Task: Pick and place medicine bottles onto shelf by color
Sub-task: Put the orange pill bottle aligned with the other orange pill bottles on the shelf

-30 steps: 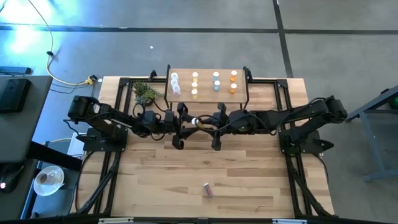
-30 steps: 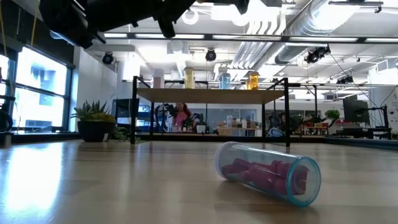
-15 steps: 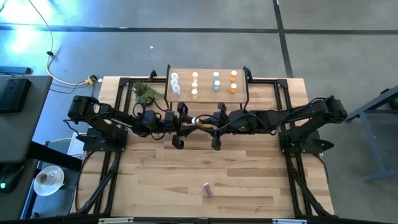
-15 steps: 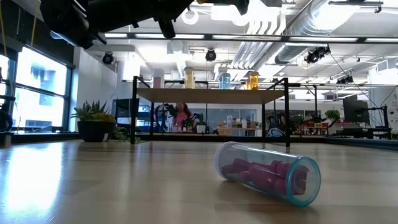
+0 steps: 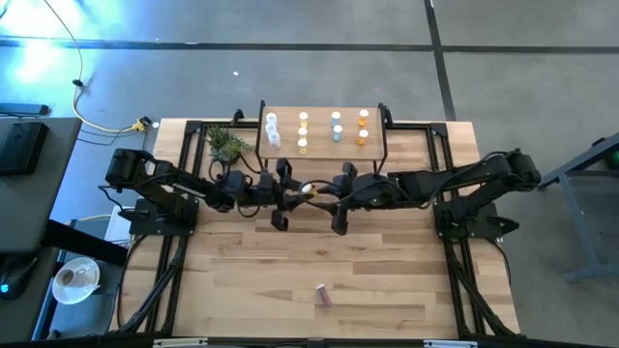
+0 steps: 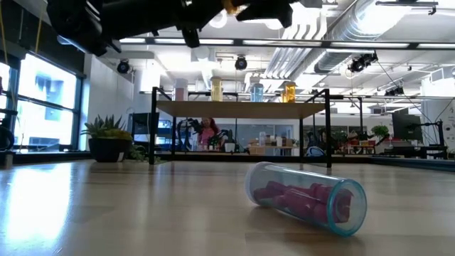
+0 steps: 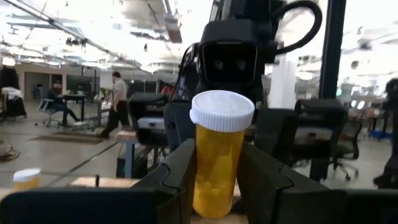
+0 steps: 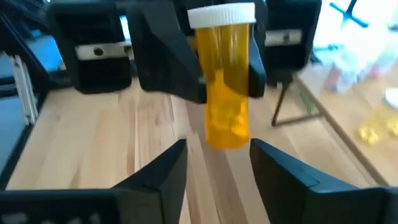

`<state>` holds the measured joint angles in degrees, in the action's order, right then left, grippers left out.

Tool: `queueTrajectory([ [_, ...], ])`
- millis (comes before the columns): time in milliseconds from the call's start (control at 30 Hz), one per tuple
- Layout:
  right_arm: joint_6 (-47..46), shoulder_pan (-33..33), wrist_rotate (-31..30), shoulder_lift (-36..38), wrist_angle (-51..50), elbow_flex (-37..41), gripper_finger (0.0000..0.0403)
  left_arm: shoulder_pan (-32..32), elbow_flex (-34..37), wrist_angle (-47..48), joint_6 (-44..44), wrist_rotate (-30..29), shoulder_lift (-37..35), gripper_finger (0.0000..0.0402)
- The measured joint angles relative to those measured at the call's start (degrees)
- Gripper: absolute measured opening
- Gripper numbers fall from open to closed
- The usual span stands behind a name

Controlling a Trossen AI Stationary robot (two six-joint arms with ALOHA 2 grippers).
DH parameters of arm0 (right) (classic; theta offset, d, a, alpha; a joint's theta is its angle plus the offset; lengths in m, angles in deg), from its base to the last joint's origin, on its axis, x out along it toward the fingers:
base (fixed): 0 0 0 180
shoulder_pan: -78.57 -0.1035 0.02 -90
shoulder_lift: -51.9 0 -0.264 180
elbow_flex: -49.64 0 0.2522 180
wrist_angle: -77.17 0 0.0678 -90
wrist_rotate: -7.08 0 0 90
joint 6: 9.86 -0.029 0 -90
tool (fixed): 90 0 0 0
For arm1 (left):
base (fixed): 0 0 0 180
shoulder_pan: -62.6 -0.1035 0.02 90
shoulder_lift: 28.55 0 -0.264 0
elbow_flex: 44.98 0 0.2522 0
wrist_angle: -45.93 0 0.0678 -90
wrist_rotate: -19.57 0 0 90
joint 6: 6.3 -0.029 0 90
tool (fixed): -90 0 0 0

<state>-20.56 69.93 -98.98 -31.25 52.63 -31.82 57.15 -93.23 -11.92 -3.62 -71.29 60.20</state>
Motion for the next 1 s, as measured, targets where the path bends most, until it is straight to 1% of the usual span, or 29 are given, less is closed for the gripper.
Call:
queueTrajectory([
  [100,-2.1,0.4,0.0,0.9,-6.1,0.0,0.0181,-0.7,0.0,2.4,-0.9,0.0,0.0,0.009],
  [233,-2.4,1.8,-0.4,1.6,-15.0,-2.2,0.0184,-2.3,0.0,6.5,-0.9,-0.2,0.0,0.009],
  [367,-0.4,3.4,-2.5,1.5,-18.6,-5.0,0.0185,-4.2,0.0,13.1,-1.0,-1.3,0.0,0.009],
  [467,2.8,4.8,-3.0,1.5,-18.3,-7.2,0.0185,-5.4,0.0,17.2,-0.9,-1.3,0.0,0.009],
  [567,6.3,6.1,-3.0,1.5,-16.1,-8.9,0.0185,-6.3,0.0,18.9,-0.9,-1.3,0.0,0.009],
  [667,9.5,7.6,-0.1,1.5,-12.3,-8.9,0.0185,-6.3,0.0,19.2,-1.0,-1.3,0.0,0.009],
  [800,9.6,9.5,4.1,0.4,-10.9,-8.9,0.0185,-6.2,0.0,19.2,-2.0,-1.3,0.0,0.009],
  [1000,9.2,10.2,4.5,-4.3,-9.3,-8.3,0.0185,-6.1,0.0,19.4,-1.9,-1.3,0.0,0.009],
])
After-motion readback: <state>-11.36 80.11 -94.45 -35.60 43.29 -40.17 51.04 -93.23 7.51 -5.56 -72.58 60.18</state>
